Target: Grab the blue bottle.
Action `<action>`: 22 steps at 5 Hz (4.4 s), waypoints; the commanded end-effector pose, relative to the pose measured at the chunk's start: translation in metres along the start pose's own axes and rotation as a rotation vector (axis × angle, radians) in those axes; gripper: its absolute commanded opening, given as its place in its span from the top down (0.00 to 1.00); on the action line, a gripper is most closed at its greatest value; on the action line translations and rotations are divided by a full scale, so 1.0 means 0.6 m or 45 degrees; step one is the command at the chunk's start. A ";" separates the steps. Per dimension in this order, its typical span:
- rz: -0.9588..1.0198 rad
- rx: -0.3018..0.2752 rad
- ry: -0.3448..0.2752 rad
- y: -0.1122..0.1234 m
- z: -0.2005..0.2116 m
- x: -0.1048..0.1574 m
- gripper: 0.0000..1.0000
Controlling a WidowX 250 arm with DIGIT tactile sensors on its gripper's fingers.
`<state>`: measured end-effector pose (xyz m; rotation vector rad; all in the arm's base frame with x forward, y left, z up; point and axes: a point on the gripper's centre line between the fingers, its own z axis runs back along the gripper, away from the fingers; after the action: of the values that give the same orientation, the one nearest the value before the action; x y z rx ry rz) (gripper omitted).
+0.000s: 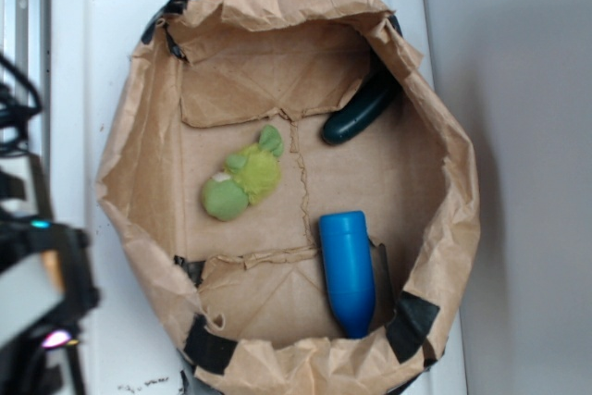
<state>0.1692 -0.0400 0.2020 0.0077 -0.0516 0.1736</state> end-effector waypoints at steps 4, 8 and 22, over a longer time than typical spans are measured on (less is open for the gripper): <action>-0.222 -0.306 -0.110 -0.009 -0.041 0.196 0.00; -0.627 -0.073 -0.124 0.026 -0.071 0.159 0.00; -1.228 0.074 -0.063 0.019 -0.192 0.236 1.00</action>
<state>0.3016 -0.0003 0.0664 0.0605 -0.0046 -0.7964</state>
